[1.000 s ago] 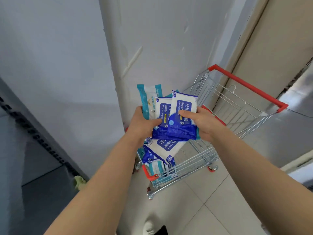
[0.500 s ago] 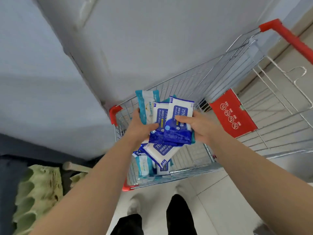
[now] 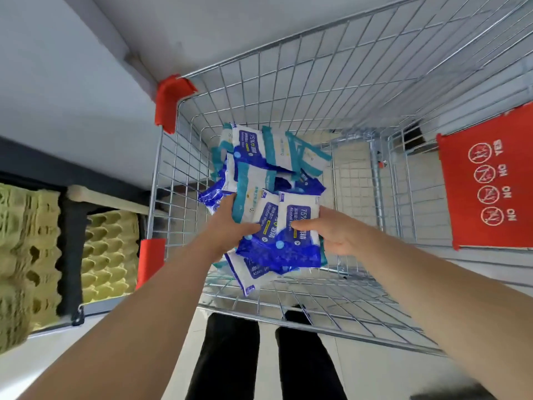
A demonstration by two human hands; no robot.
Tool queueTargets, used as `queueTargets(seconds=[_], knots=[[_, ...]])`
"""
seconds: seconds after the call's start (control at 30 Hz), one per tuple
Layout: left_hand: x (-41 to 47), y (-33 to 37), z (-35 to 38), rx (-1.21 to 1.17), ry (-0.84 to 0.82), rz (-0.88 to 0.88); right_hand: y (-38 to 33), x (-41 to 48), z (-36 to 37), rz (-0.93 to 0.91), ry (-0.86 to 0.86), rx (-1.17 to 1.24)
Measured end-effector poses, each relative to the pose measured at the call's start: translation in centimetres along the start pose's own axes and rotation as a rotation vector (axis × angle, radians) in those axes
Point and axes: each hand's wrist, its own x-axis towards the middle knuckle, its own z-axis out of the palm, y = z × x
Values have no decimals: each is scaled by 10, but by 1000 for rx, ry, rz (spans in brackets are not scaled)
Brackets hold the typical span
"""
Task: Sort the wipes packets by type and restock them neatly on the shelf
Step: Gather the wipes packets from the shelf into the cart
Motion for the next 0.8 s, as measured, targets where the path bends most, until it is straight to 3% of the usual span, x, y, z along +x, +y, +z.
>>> queueTargets(seconds=[0.27,0.5,0.63,0.8], knots=[[32,-33,-6,214,24,-135,34,44,-5,131,57,-235],[41,-40,-12,224,5,-192,40,45,-13,-20,212,-470],[35,-38,-13,219,12,-190,36,43,-11,-33,200,-547],[26,-30,-20,384,122,-101,17,30,0,-77,273,-726]])
